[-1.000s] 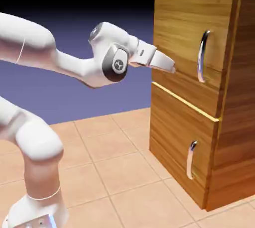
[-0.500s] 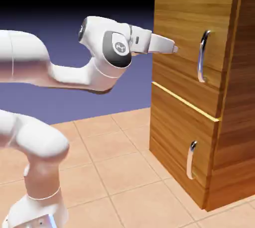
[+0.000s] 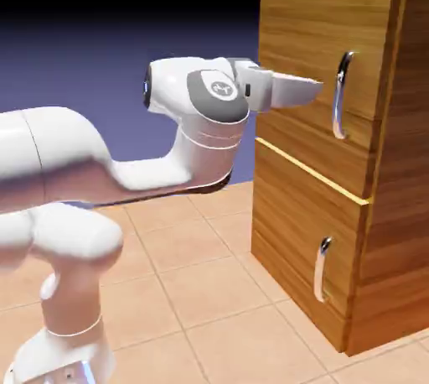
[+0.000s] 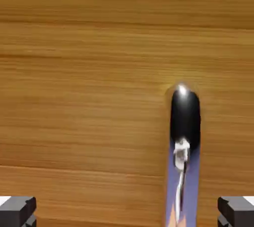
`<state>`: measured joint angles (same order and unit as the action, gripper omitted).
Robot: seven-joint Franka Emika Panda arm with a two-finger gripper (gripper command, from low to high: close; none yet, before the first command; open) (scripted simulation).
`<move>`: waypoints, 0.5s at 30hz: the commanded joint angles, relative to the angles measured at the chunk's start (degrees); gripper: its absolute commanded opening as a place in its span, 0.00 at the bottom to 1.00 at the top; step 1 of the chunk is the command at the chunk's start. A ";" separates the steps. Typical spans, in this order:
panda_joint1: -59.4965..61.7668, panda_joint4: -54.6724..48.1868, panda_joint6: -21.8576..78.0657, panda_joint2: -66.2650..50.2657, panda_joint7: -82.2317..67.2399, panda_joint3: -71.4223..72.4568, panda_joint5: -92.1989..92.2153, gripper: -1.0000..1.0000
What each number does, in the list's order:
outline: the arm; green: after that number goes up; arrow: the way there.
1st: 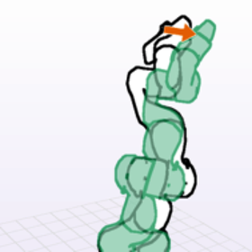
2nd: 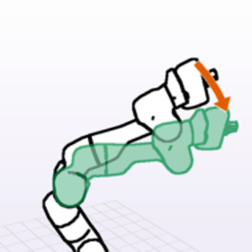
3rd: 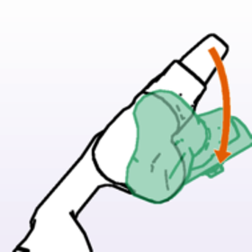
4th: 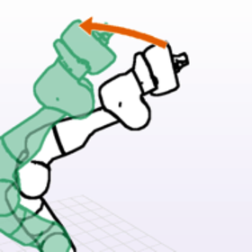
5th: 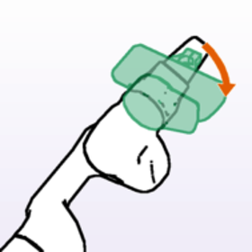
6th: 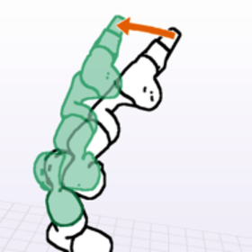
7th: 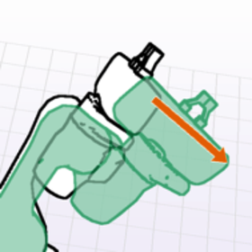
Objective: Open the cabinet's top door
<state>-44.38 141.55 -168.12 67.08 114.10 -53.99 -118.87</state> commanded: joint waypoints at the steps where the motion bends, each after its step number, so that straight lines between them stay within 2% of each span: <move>1: -0.92 -0.41 0.12 0.72 1.50 -1.13 -2.50 0.50; 10: -14.32 -8.24 4.16 1.66 7.73 -8.65 -14.48 0.50; 11: -14.32 -8.24 4.16 1.66 7.73 -8.65 -14.48 0.00; 15: -8.19 -2.02 9.33 3.19 10.06 -3.88 -14.04 0.00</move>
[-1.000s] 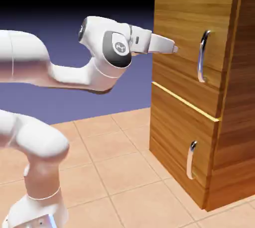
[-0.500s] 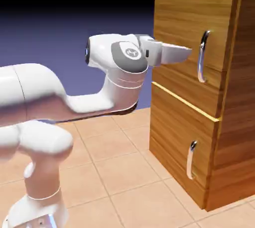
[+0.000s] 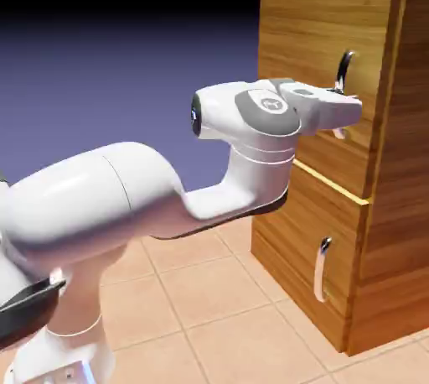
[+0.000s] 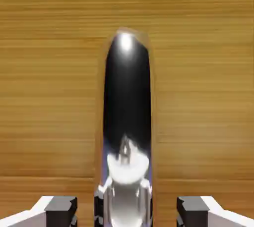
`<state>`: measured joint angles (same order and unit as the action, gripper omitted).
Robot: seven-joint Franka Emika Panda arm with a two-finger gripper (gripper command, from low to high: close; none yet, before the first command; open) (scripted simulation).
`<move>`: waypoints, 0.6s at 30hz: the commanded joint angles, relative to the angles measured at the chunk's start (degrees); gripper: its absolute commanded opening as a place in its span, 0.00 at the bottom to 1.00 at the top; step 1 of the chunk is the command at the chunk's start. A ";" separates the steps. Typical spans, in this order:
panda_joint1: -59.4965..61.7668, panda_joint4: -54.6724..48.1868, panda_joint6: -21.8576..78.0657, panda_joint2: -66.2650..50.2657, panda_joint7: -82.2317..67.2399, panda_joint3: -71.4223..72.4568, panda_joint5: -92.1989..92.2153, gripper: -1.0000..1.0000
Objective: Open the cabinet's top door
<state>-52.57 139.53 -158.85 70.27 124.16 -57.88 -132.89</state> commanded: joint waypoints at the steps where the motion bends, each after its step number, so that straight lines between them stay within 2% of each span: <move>1: 2.08 2.06 1.75 0.51 0.69 1.71 0.42 0.00; 10: 18.94 18.48 16.08 6.42 3.91 19.69 11.31 0.00; 18: 26.14 26.79 26.89 12.39 3.58 36.30 26.27 0.00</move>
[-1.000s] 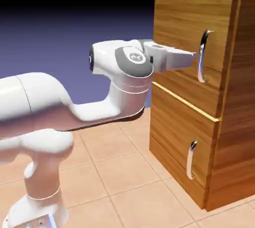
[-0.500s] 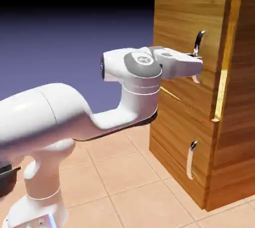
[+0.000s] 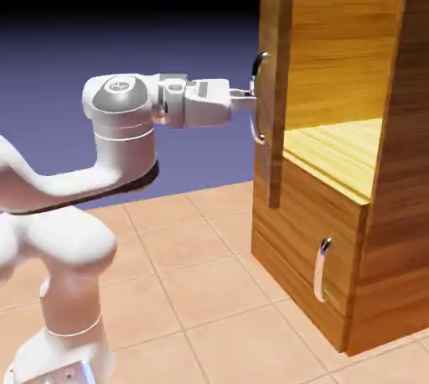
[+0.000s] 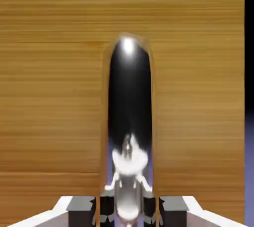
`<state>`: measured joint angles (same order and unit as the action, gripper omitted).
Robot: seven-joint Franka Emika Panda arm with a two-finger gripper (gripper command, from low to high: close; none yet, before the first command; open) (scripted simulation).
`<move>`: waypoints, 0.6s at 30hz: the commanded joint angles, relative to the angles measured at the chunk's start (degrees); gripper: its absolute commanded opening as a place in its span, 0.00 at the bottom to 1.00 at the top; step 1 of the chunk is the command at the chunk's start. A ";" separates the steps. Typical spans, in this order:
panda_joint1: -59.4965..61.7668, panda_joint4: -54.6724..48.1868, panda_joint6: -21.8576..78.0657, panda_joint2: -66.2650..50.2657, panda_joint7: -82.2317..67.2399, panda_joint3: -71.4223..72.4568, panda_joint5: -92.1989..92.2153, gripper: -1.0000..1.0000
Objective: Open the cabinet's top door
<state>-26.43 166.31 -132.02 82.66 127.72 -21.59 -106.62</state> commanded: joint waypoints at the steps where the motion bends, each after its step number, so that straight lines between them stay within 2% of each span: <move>1: 0.41 0.66 1.38 0.62 -0.07 2.09 1.96 0.00; 10: 1.34 3.35 13.32 3.46 -0.09 20.78 19.36 0.00; 18: 1.30 1.10 24.62 0.79 1.45 37.39 34.14 0.00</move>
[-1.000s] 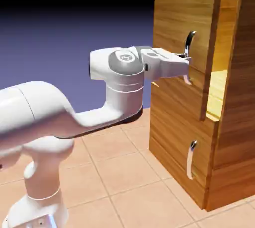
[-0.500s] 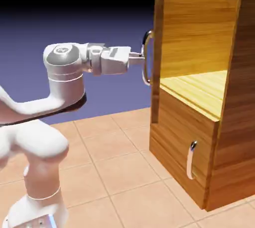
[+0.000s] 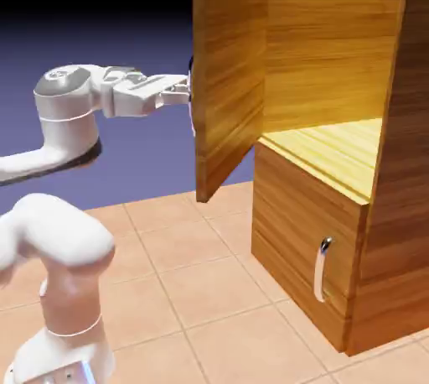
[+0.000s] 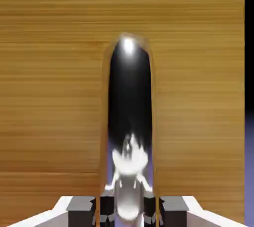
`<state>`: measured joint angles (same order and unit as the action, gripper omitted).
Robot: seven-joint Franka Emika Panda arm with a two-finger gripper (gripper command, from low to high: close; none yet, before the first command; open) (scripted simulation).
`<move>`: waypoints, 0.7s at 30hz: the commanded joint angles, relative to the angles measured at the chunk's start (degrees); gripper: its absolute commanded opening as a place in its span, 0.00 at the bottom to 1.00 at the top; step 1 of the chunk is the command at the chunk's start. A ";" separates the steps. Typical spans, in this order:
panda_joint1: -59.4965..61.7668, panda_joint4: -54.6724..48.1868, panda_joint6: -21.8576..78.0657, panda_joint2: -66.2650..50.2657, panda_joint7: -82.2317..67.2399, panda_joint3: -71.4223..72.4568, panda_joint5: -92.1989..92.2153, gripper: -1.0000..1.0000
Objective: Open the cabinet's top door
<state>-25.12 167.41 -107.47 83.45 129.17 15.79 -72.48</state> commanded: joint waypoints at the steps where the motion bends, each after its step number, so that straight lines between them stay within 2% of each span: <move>1: 0.17 -0.62 1.56 -0.71 0.30 2.09 1.81 0.00; 11: 7.47 -12.17 17.99 -11.27 3.92 22.86 18.96 0.00; 21: 26.39 -32.14 35.58 -21.42 6.03 42.13 30.98 0.00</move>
<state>1.27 135.27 -71.95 62.03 135.19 57.92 -41.49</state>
